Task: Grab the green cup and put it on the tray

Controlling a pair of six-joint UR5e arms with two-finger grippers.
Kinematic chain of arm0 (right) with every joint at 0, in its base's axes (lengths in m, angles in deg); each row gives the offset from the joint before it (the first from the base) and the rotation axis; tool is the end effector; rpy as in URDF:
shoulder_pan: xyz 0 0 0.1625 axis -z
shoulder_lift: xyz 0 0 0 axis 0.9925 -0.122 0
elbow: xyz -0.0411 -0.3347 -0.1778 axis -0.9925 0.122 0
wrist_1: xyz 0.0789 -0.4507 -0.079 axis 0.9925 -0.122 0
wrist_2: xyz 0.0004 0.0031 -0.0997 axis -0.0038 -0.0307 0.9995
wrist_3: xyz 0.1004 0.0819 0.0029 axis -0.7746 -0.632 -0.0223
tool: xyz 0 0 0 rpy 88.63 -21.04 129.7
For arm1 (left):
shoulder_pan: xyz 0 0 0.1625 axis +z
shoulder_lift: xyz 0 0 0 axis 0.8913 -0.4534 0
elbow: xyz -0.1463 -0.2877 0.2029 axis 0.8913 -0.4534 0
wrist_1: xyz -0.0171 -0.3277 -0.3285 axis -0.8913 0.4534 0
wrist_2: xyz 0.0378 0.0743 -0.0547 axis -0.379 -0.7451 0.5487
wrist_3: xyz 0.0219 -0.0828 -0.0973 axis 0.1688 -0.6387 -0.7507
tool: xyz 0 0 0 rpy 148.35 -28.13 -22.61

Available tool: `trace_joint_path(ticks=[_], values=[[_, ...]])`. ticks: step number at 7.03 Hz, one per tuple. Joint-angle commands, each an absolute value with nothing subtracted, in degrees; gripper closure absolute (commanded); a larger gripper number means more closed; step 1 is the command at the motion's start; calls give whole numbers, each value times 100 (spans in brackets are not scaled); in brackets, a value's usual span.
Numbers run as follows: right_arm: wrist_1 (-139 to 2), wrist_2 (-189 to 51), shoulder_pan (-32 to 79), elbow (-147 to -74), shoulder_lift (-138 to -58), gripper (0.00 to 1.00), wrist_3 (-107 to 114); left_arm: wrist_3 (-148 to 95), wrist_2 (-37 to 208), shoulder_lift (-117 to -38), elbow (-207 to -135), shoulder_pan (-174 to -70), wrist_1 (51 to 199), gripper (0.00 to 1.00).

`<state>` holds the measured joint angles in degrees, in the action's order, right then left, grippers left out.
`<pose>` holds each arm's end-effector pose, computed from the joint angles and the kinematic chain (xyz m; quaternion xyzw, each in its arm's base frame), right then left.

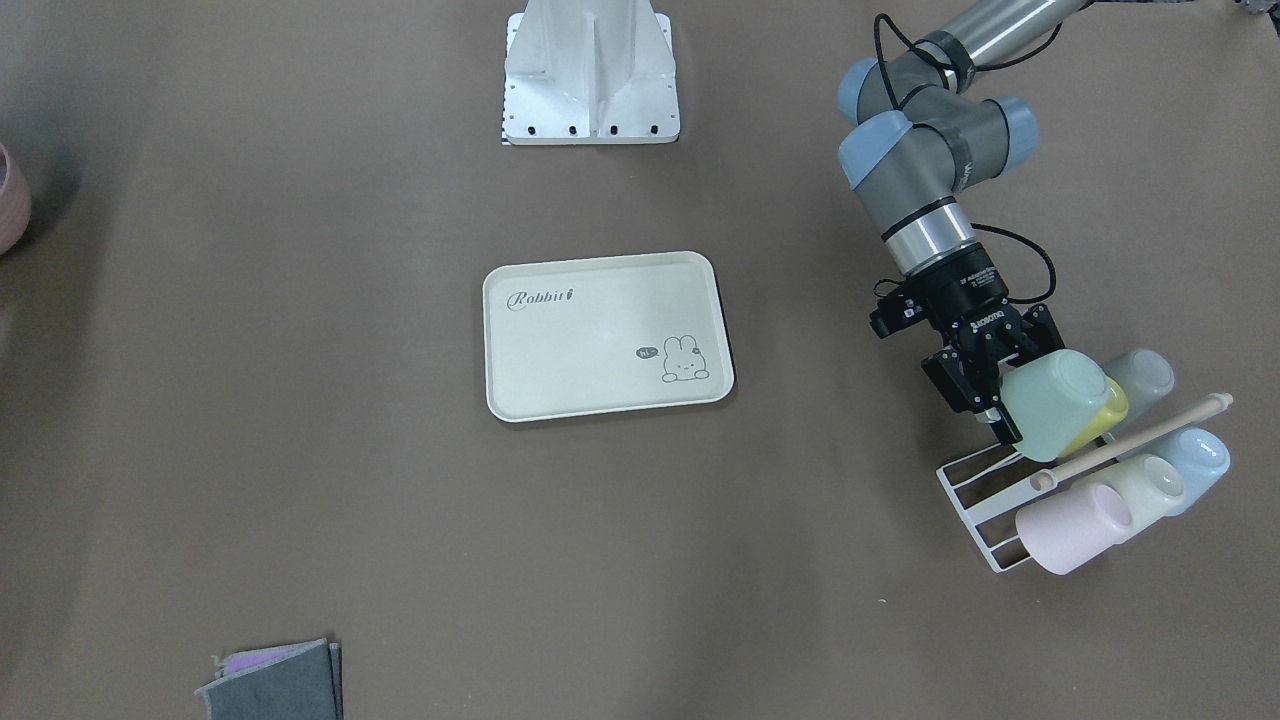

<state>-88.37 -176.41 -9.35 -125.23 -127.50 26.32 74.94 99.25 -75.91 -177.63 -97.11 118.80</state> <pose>0.0692 -0.4755 0.5736 0.0357 -0.3417 -0.0374 0.9384 0.3975 -0.5575 0.3117 0.2201 -0.4992 0.7186 0.4313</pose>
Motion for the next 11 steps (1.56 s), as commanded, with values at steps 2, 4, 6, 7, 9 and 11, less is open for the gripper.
trace_joint_path(ticks=[2, 4, 6, 7, 9, 11], values=[[-8901, -17298, -1035, -12532, -12756, 0, 2747, 7452, 10482, -7604, -17890, -9714, 13560, 59], [-8901, -17341, -1008, -12480, -12808, 0, 2747, 7391, 11064, -7542, -17829, -9706, 14515, 59], [-8874, -17472, -1008, -12444, -12782, 0, 2669, 6778, 11999, -7586, -17882, -9688, 15205, 59], [-8857, -17786, -982, -12444, -12713, 0, 2659, 6766, 12362, -7612, -17855, -9679, 15733, 59], [-8848, -17772, -982, -12164, -12686, 0, 2668, 6200, 13082, -7962, -17785, -9662, 16002, 59], [-8839, -17763, -982, -11979, -12677, 0, 2668, 5756, 13324, -8288, -17382, -9574, 16755, 59]])
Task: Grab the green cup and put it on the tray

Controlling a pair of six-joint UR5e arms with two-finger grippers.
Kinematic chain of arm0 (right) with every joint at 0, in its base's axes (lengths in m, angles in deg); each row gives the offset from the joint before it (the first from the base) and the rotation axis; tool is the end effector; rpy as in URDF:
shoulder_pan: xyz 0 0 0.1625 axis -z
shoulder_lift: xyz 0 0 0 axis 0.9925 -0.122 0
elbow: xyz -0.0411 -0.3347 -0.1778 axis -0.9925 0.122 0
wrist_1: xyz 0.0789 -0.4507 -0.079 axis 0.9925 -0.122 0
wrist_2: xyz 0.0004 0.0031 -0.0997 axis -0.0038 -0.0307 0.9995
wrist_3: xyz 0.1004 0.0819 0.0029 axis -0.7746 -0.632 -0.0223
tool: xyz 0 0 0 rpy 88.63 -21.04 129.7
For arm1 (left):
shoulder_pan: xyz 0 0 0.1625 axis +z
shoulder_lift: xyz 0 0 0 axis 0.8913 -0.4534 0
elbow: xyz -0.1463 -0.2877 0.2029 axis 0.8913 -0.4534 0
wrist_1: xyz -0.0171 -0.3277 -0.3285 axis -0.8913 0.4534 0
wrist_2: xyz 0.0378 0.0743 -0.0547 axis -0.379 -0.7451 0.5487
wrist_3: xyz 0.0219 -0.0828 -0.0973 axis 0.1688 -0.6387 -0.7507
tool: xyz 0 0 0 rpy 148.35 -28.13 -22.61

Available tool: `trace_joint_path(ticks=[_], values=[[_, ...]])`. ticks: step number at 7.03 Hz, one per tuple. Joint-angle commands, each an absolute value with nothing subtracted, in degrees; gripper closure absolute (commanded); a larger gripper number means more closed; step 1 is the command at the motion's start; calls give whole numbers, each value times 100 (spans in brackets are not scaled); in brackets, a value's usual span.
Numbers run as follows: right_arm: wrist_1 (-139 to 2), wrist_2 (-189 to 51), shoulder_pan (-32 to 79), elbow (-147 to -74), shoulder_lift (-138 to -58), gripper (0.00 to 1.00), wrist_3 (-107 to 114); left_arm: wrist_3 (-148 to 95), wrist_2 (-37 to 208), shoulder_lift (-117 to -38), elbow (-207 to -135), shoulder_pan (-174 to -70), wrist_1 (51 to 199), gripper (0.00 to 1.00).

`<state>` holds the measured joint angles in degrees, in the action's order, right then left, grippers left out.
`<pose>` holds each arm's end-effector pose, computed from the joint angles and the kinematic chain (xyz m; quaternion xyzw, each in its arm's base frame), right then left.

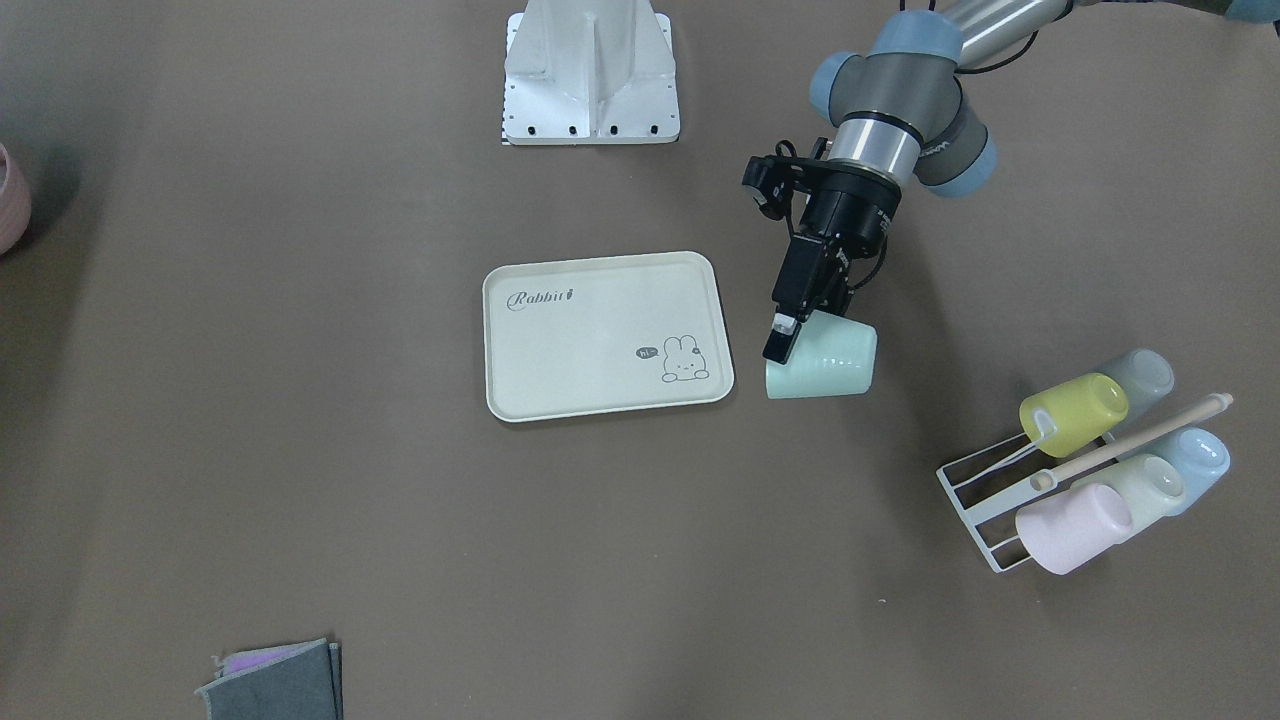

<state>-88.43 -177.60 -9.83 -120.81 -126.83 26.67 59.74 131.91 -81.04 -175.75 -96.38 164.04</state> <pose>0.0712 -0.4759 0.6081 0.0080 -0.3537 -0.0246 0.9350 0.4441 -0.5099 0.1880 0.6959 -0.2213 0.5403 0.4182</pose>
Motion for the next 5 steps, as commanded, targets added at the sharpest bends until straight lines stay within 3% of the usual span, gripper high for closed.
trace_joint_path(ticks=[1, 5], values=[[-8839, -17763, -982, -11970, -12668, 0, 2668, 4842, 13332, -8350, -17241, -9443, 16767, 60], [-8682, -17789, -982, -11795, -12633, 0, 2615, 896, 13709, -8552, -16750, -8994, 16758, 62]])
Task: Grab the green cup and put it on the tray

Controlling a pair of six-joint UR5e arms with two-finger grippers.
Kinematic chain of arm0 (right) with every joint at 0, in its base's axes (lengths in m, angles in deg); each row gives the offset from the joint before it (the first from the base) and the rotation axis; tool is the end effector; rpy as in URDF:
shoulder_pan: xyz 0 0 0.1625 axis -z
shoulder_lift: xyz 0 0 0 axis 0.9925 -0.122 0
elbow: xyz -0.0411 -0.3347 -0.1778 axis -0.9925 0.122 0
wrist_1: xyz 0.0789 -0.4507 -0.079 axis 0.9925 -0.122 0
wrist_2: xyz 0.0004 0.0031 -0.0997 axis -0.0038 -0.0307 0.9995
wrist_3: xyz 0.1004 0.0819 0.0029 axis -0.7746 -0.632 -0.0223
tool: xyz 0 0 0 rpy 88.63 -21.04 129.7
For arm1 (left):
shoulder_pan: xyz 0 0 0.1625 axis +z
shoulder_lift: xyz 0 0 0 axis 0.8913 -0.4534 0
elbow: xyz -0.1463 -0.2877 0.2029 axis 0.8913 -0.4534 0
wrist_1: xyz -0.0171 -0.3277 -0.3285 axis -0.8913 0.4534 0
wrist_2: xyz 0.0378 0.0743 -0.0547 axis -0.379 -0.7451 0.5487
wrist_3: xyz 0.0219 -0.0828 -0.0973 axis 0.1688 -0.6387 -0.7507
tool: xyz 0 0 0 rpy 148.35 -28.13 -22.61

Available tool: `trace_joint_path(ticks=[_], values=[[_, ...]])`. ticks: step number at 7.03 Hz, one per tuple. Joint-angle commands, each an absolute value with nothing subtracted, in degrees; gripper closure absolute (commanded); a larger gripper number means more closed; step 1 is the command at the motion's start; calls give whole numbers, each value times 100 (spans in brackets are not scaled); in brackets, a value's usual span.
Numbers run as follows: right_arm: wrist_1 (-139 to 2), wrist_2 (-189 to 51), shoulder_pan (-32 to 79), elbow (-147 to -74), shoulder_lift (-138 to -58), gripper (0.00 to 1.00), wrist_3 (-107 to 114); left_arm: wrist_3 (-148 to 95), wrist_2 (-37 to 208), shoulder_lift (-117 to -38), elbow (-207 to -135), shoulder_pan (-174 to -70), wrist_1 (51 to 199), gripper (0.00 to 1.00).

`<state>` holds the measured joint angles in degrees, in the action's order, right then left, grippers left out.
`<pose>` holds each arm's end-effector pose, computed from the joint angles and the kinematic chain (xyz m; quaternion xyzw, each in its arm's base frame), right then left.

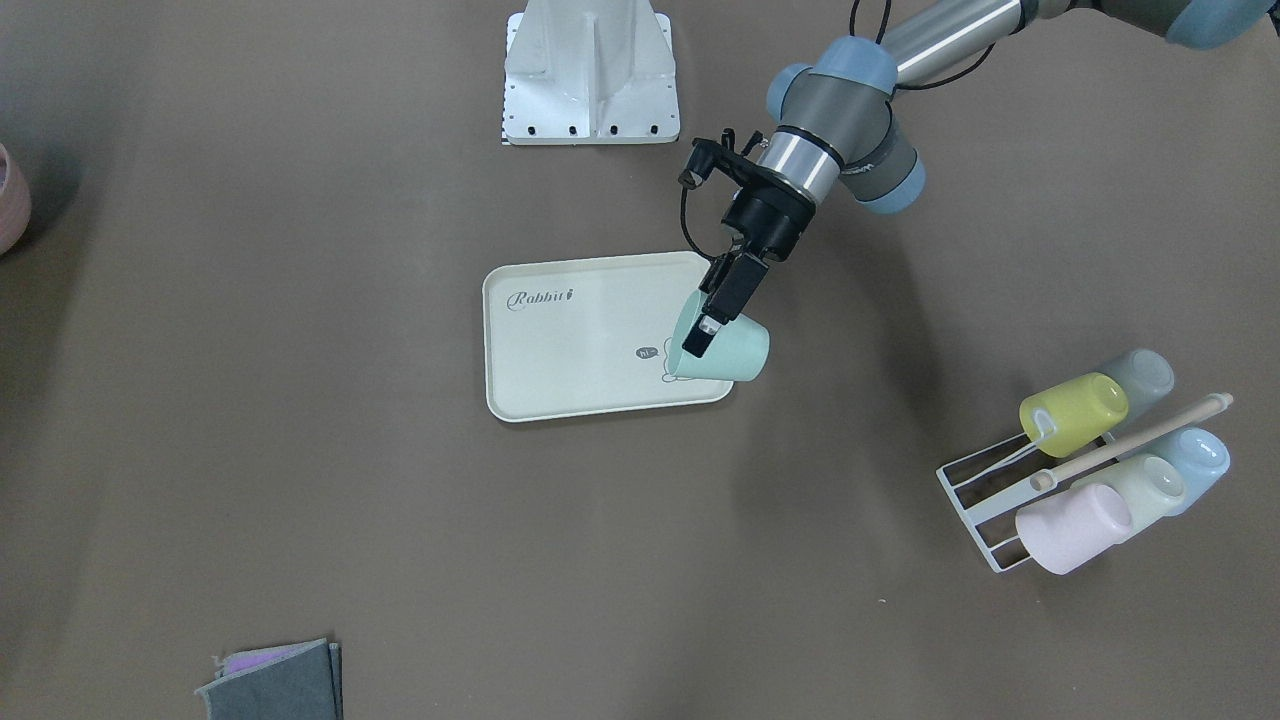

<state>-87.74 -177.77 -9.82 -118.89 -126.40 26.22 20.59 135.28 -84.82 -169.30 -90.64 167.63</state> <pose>0.0709 -0.4781 0.6211 0.0002 -0.3556 -0.0185 0.9345 0.5257 -0.4720 0.1937 0.7311 0.0835 0.4094 0.5393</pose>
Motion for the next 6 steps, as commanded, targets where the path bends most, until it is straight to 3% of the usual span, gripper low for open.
trace_joint_path(ticks=[1, 6], values=[[-8620, -17798, -982, -11741, -12633, 0, 2615, -1, 13789, -8631, -16608, -8872, 16758, 62], [-8382, -17807, -982, -11706, -12633, 0, 2606, -3791, 14439, -9254, -16073, -8774, 17106, 62]])
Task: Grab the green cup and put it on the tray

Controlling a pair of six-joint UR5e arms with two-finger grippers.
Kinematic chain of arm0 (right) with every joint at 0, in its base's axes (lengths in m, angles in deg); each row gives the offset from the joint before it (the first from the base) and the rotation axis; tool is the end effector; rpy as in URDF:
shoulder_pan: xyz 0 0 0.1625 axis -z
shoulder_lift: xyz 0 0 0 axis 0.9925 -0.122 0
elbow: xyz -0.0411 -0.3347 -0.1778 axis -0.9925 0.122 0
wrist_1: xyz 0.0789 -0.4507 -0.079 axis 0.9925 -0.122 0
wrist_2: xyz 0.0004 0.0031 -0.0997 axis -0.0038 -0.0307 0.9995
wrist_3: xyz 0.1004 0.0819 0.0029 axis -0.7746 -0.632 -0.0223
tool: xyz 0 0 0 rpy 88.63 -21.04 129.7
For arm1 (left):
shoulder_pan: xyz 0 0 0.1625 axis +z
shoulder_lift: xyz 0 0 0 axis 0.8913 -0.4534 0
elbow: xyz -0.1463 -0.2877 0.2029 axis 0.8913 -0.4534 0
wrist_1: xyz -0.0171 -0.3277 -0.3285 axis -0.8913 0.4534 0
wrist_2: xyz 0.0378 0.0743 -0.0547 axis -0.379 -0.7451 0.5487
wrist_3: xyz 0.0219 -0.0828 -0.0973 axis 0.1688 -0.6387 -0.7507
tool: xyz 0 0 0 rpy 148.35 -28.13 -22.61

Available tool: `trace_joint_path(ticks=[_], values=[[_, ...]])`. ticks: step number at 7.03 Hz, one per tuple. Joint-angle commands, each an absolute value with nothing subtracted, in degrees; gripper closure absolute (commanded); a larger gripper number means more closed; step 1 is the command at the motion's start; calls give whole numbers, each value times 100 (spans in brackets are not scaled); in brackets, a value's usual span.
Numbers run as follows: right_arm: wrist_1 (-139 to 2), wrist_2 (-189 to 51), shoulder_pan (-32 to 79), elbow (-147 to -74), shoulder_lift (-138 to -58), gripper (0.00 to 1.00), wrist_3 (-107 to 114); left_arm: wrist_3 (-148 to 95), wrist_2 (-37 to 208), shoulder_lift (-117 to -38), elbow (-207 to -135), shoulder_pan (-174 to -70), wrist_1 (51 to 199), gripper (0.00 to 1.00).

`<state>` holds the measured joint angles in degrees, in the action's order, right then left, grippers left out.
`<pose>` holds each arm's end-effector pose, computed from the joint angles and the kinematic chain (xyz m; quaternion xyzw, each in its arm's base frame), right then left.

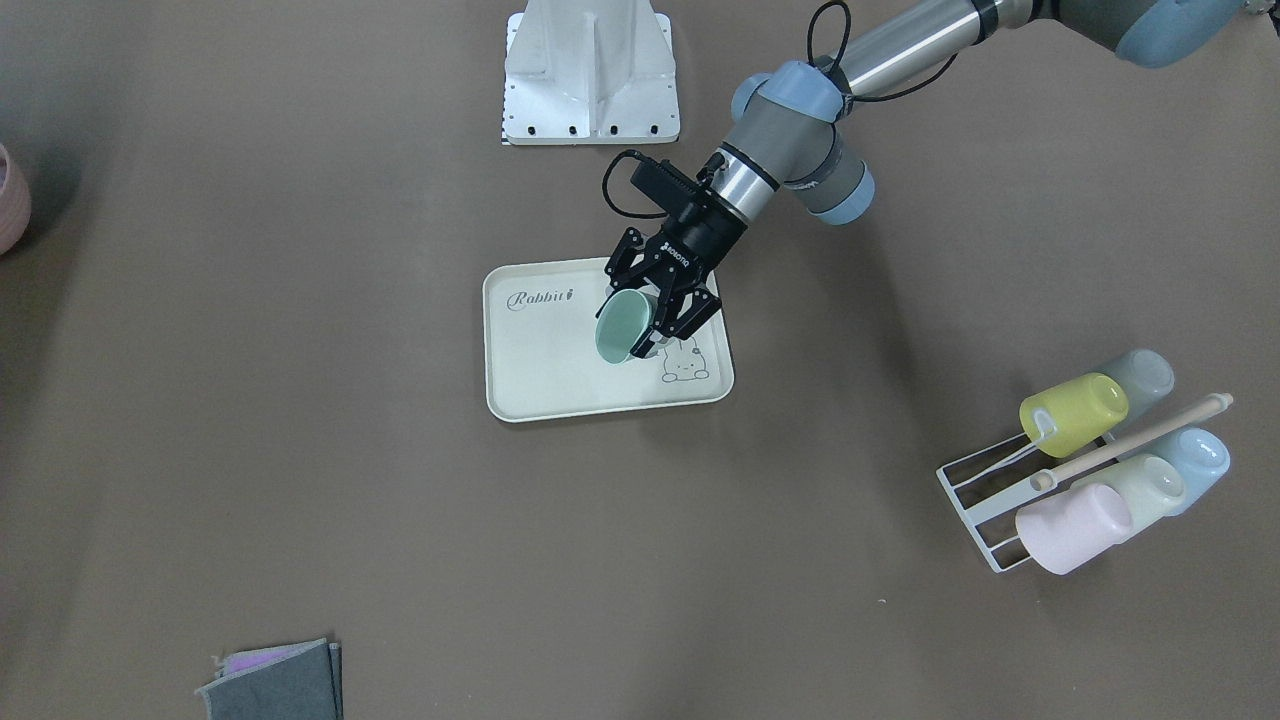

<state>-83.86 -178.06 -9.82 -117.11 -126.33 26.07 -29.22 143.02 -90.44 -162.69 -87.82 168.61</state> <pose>0.0707 -0.4828 0.6304 0.0176 -0.3567 -0.0239 0.9338 0.5919 -0.4471 0.1816 0.5932 0.4371 0.2080 0.6433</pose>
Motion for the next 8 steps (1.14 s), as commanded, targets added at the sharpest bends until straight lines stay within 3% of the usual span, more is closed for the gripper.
trace_joint_path(ticks=[1, 5, 8], values=[[-8382, -17807, -982, -11706, -12633, 0, 2598, -3789, 14431, -9500, -15636, -8774, 17475, 62], [-8382, -17807, -973, -11679, -12633, 0, 2598, -3114, 14387, -9537, -14798, -8765, 19715, 62], [-8391, -17824, -973, -11679, -12633, 0, 2589, -3121, 14422, -9493, -14533, -8651, 20037, 62]])
